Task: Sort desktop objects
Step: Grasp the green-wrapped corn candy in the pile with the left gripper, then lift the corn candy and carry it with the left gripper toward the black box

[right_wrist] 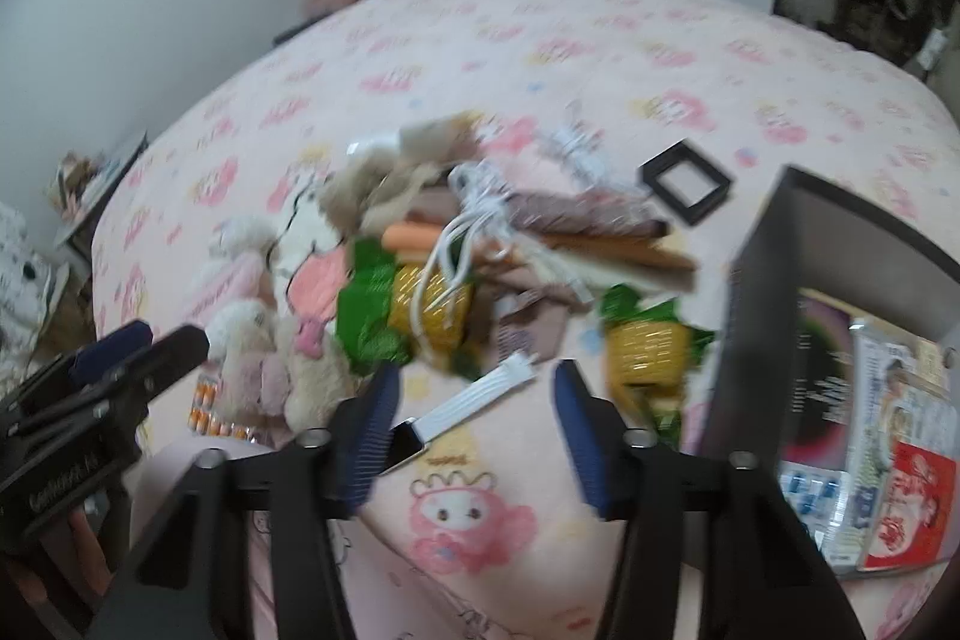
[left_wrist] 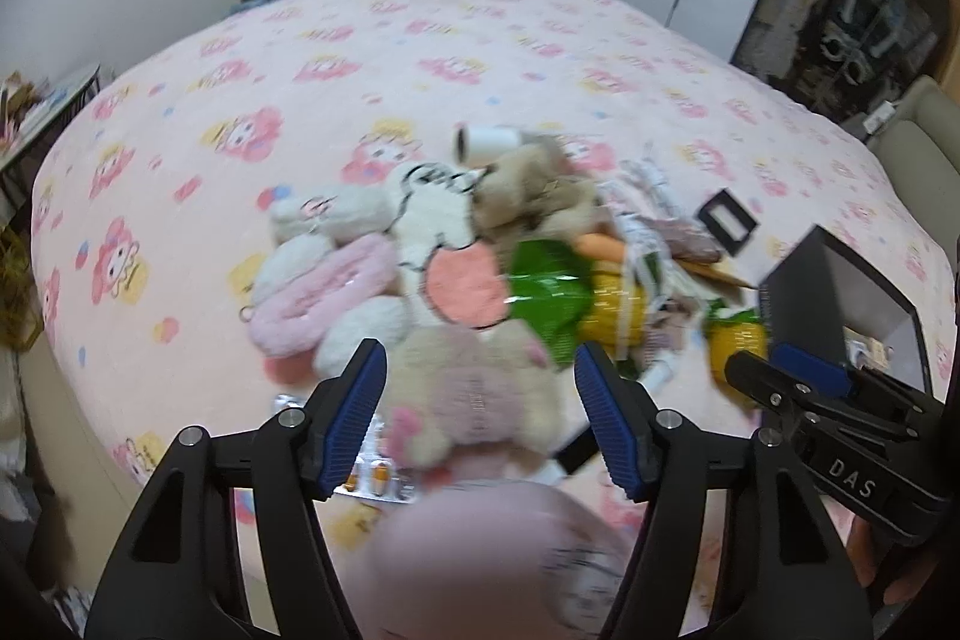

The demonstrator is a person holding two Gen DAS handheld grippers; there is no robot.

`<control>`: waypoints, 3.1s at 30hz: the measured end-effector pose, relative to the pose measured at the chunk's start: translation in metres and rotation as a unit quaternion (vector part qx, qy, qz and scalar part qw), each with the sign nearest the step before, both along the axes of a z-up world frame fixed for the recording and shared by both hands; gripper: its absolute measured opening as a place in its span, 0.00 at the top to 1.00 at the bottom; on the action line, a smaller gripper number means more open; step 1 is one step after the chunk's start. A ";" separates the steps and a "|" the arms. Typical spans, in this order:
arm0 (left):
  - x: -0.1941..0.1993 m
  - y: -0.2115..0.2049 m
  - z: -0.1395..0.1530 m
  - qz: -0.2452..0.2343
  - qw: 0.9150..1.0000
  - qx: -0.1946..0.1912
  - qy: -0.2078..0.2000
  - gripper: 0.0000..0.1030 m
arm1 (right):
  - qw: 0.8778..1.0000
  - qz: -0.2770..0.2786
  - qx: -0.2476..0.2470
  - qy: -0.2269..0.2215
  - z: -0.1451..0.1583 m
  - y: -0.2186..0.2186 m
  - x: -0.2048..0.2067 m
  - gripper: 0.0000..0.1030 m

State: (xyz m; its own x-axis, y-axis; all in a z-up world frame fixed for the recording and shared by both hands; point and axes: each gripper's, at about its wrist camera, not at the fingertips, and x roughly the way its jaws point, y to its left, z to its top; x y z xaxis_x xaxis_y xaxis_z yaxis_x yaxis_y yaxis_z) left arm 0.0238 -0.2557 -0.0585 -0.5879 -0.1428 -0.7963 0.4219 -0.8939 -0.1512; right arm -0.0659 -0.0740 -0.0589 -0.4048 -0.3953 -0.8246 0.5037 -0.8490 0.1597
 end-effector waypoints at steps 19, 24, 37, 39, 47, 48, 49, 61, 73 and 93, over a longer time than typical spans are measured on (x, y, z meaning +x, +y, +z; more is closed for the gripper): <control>-0.079 -0.004 -0.032 -0.075 0.991 0.106 -0.039 0.52 | 0.998 -0.043 0.025 -0.043 -0.028 -0.012 -0.052 0.62; -0.109 0.007 -0.044 -0.101 0.985 0.118 -0.074 0.52 | 0.997 -0.033 0.022 -0.074 -0.043 -0.009 -0.060 0.62; -0.154 -0.013 -0.090 -0.106 0.970 0.125 -0.179 0.45 | 0.995 -0.048 0.051 -0.073 -0.072 -0.029 -0.084 0.62; -0.157 -0.021 -0.092 -0.107 0.967 0.147 -0.177 0.45 | 0.994 -0.052 0.058 -0.080 -0.076 -0.028 -0.090 0.62; -0.131 -0.042 -0.091 -0.096 0.955 0.253 -0.125 0.48 | 0.993 -0.041 0.025 -0.104 -0.064 -0.016 -0.089 0.62; -0.126 -0.045 -0.090 -0.096 0.951 0.270 -0.118 0.48 | 0.994 -0.037 0.025 -0.102 -0.059 -0.014 -0.087 0.61; -0.122 -0.051 -0.090 -0.092 0.948 0.283 -0.115 0.48 | 0.994 -0.030 0.020 -0.101 -0.055 -0.014 -0.086 0.59; -0.145 -0.047 -0.109 -0.092 0.947 0.266 -0.157 0.34 | 0.988 0.051 -0.018 -0.145 -0.087 -0.047 -0.088 0.34; -0.124 0.002 -0.072 -0.168 0.936 0.284 -0.119 0.53 | 0.983 0.015 -0.088 -0.163 -0.063 -0.009 -0.060 0.53; -0.088 0.111 -0.064 -0.258 0.908 0.301 -0.137 0.57 | 0.975 -0.041 -0.102 -0.195 -0.053 0.098 0.016 0.55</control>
State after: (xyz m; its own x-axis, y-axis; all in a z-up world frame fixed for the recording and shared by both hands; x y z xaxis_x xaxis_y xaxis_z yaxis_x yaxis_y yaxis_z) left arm -0.0639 -0.1448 -0.1223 -0.2204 0.6048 -0.7652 0.0666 -0.7734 -0.6304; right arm -0.0498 0.0240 -0.1122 -0.1128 -0.5464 -0.8299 0.3032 -0.8143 0.4950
